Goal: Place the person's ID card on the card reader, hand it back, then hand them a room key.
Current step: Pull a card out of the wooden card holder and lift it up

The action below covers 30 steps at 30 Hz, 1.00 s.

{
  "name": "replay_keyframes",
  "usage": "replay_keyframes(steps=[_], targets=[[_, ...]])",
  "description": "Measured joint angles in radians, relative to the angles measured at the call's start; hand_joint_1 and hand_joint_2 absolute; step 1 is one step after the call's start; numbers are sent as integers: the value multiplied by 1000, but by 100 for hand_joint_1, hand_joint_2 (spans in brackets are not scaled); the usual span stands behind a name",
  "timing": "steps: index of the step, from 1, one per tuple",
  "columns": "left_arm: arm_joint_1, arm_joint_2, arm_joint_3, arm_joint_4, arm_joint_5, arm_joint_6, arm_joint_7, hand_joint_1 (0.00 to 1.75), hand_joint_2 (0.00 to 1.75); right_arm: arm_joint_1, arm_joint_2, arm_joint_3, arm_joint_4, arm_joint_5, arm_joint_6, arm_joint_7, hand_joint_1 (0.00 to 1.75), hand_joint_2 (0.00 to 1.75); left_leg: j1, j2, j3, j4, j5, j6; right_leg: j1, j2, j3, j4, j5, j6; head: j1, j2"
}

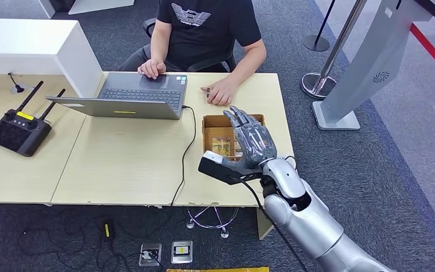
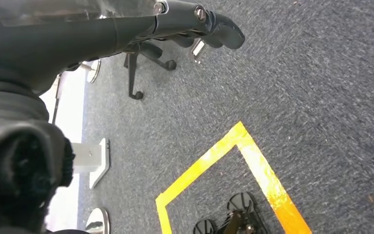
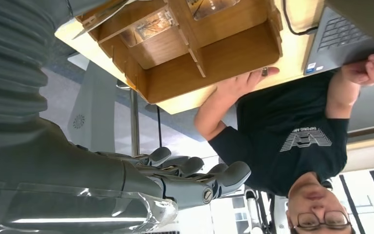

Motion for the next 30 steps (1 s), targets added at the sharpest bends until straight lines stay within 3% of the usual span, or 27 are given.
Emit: replay_keyframes(steps=[12,30], targets=[[1,7,0,0,12,30,16,0,0,-70,38,-16,124,-20,-14,-27,0,175,0,0,0,0,0,0,0,1,0,0,0,0,0,0],[8,33,0,0,-4,-2,33,0,0,-164,49,-11,319,-111,-72,-59,0,175,0,0,0,0,0,0,0,1,0,0,0,0,0,0]])
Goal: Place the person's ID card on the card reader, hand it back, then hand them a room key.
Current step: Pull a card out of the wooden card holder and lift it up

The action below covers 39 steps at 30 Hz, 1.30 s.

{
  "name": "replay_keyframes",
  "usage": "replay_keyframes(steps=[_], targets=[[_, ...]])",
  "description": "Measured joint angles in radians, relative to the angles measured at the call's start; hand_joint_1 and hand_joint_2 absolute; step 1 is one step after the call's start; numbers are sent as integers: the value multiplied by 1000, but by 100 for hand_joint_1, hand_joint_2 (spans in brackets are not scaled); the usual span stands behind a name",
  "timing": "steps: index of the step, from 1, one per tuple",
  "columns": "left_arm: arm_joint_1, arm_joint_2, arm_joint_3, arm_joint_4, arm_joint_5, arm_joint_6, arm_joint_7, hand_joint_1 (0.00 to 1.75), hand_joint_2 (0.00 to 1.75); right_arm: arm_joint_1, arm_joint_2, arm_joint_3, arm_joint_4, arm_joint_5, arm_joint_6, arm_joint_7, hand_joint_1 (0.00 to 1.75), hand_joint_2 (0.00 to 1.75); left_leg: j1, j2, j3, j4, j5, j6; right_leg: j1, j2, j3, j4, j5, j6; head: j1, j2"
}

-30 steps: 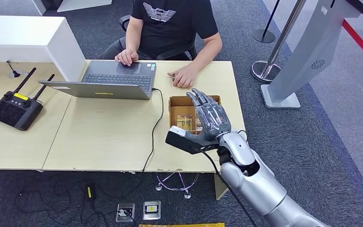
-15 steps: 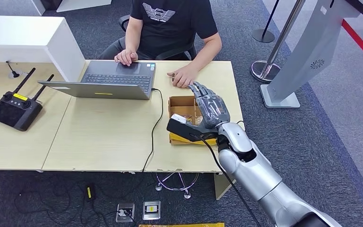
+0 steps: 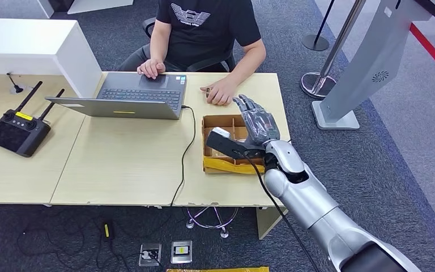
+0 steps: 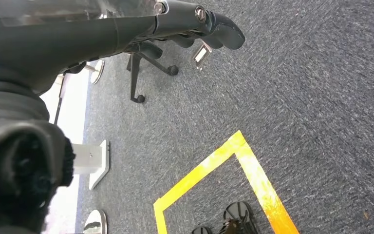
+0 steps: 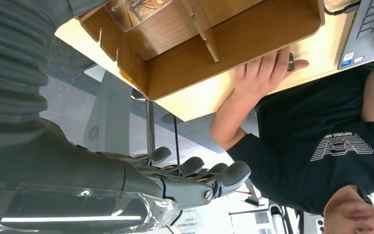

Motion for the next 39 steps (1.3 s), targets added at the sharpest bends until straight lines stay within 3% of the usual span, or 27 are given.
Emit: replay_keyframes(steps=[8,19,39], targets=[[1,3,0,0,-7,8,1,0,0,-15,-5,4,14,-25,17,34,0,175,0,0,0,0,0,0,0,0,0,0,0,0,0,0],[4,4,0,0,5,-2,8,0,0,-2,-55,1,-120,-40,104,111,0,175,0,2,1,0,0,0,0,3,-1,0,0,0,0,0],[3,-17,0,0,-22,41,-1,0,0,32,-69,-4,-279,-24,213,145,0,175,0,3,1,0,0,0,0,3,-1,0,0,0,0,0]])
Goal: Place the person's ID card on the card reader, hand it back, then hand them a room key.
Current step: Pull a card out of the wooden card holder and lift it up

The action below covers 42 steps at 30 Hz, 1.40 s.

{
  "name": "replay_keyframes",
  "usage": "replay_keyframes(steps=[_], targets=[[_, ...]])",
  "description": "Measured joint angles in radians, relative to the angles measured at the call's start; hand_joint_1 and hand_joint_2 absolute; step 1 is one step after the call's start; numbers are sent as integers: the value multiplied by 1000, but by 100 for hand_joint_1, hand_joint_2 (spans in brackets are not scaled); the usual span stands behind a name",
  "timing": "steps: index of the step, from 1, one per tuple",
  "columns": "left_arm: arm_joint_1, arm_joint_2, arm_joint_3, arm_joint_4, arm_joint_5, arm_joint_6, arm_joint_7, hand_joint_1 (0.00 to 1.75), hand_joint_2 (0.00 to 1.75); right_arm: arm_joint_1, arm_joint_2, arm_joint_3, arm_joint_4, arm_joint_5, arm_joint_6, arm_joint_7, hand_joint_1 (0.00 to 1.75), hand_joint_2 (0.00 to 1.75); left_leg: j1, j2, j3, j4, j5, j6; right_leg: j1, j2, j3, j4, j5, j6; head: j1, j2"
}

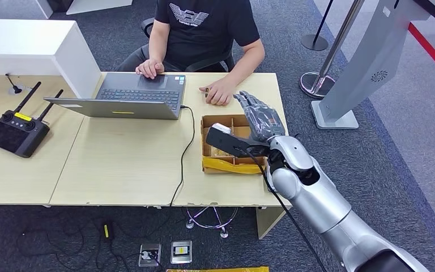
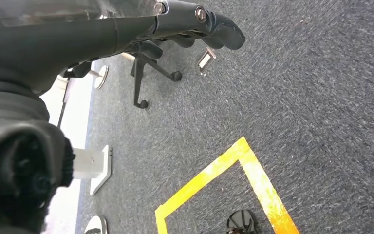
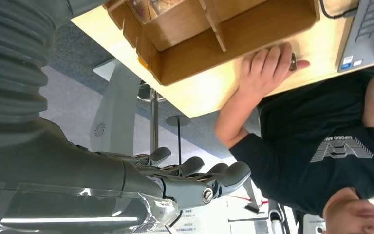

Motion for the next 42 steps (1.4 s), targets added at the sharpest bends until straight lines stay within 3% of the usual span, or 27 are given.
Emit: replay_keyframes(steps=[9,25,34,42], targets=[[0,-17,0,0,-9,25,-6,0,0,31,-4,22,-8,4,-5,-5,0,175,0,0,0,0,0,0,0,0,0,0,0,0,0,0],[0,-29,0,0,-16,27,-7,0,0,51,-38,66,90,9,-165,-50,0,175,0,0,0,0,0,0,0,0,0,0,0,0,0,0],[2,-18,0,0,-18,1,-20,0,0,107,-89,67,171,8,-294,-63,0,175,0,0,-1,0,0,0,0,-1,0,0,0,0,0,0],[2,-6,0,0,-18,-15,-21,0,0,154,-130,66,200,0,-308,-63,0,175,0,0,0,0,0,0,0,-1,0,0,0,0,0,0]])
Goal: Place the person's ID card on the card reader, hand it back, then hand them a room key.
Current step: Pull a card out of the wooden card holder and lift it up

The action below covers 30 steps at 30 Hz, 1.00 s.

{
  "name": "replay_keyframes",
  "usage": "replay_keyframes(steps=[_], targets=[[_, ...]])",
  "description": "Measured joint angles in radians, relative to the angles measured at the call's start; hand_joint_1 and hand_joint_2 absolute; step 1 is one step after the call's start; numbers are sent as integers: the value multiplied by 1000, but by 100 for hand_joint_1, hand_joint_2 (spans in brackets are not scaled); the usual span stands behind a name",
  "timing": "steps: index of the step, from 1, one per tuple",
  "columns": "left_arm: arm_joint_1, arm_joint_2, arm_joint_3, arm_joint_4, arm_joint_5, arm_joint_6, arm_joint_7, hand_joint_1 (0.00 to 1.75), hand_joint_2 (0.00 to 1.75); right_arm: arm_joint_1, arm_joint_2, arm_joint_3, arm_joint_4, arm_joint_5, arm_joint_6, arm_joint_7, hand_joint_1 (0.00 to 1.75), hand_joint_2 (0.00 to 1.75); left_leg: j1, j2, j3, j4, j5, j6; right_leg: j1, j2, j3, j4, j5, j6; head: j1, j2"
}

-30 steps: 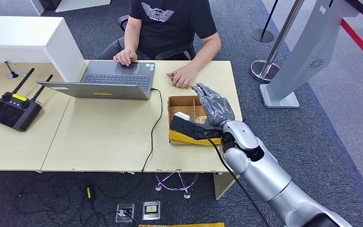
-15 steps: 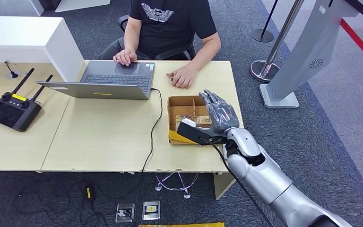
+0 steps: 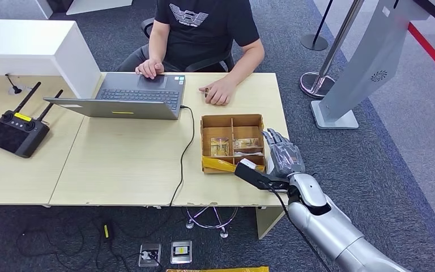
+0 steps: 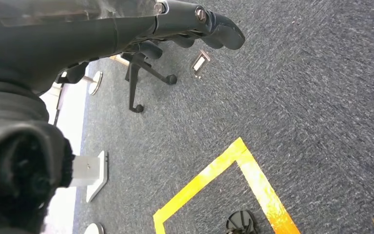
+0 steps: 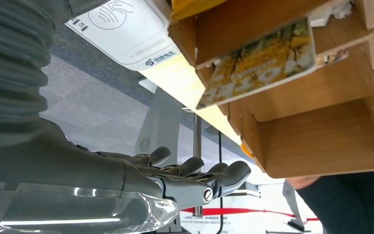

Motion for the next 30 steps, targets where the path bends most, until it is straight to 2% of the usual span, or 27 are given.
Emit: replay_keyframes(steps=[6,11,17,30], targets=[[0,4,0,0,2,-10,-11,0,0,22,-17,-2,1,4,10,44,0,175,0,0,0,0,0,0,0,0,0,0,0,0,0,0],[0,9,0,0,5,-24,-18,0,0,65,-47,-20,-41,10,57,103,0,175,0,0,0,0,0,0,0,0,0,0,0,0,0,0],[0,19,0,0,10,-37,-27,0,0,93,-79,-53,-113,22,81,112,0,175,0,0,0,0,0,0,0,0,0,0,0,0,0,0],[0,39,0,0,11,-91,-62,0,0,115,-110,-123,-214,27,98,123,0,175,0,0,0,0,0,0,0,0,0,0,0,0,0,0]])
